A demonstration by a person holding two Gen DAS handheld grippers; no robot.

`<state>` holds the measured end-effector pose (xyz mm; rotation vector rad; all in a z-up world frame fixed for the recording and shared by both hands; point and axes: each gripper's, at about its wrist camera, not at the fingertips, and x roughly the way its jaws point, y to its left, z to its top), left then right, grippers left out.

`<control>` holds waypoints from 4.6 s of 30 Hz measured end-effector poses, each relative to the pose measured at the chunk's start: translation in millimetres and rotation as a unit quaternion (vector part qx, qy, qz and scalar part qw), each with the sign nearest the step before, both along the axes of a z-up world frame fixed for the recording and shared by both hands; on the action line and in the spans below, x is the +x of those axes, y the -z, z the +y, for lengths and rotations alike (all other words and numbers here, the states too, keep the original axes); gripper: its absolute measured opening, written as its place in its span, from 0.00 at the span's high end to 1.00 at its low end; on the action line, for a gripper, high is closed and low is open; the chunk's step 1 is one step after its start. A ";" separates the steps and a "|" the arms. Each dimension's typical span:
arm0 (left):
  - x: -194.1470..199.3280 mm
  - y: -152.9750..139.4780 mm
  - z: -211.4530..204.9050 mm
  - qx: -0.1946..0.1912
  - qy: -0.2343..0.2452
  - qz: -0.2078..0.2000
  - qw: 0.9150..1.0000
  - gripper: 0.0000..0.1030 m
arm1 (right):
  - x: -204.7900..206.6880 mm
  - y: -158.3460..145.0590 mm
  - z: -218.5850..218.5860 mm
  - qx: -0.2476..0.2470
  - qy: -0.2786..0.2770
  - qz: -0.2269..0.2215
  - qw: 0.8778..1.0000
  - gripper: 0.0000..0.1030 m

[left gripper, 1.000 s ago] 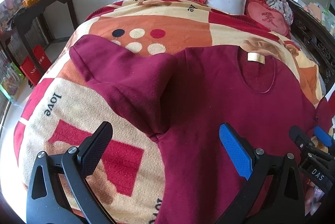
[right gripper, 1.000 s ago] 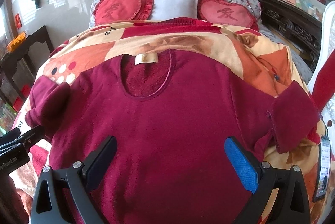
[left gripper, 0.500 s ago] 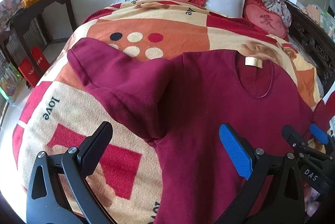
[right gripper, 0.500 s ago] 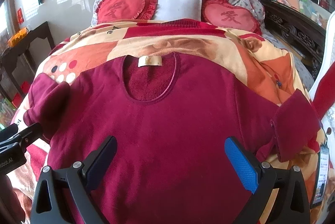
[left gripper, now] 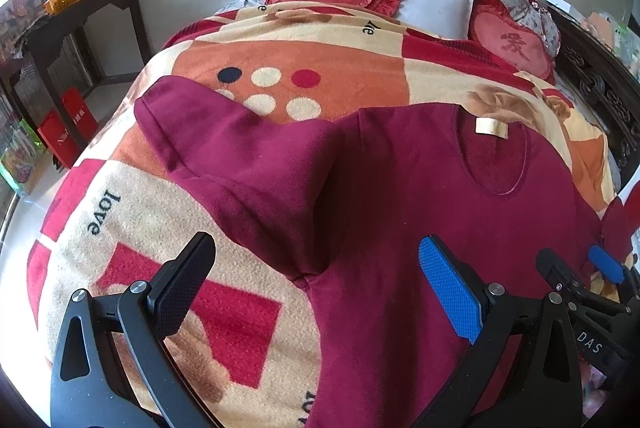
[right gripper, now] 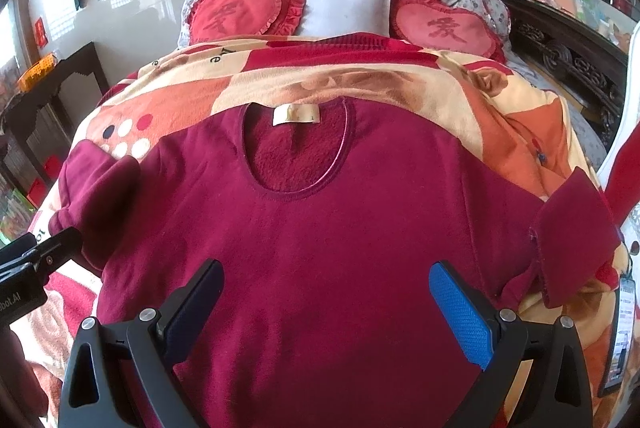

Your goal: Fold small clothes

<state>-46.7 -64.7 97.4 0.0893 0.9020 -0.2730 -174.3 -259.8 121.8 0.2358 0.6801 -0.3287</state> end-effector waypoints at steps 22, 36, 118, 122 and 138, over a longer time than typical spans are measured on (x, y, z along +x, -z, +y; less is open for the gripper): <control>20.1 -4.5 25.0 -0.001 -0.030 -0.003 1.000 0.01 | 11.3 0.0 12.6 -0.001 -0.019 0.004 1.000 0.01; 88.6 -2.8 94.8 -0.011 -0.100 0.013 0.995 0.01 | 22.2 3.4 19.7 0.003 -0.040 0.013 0.999 0.01; -6.3 38.5 45.3 0.006 0.039 0.065 0.997 0.52 | -10.4 -4.1 -132.8 0.011 0.038 -0.023 0.999 0.95; -13.3 26.9 46.3 -0.007 0.041 0.071 0.997 0.52 | 7.5 21.5 -144.2 0.011 0.063 0.060 0.996 0.91; 50.4 32.5 5.6 0.015 0.018 0.060 0.998 0.52 | 48.5 11.7 -33.0 -0.005 -0.108 0.018 0.994 0.65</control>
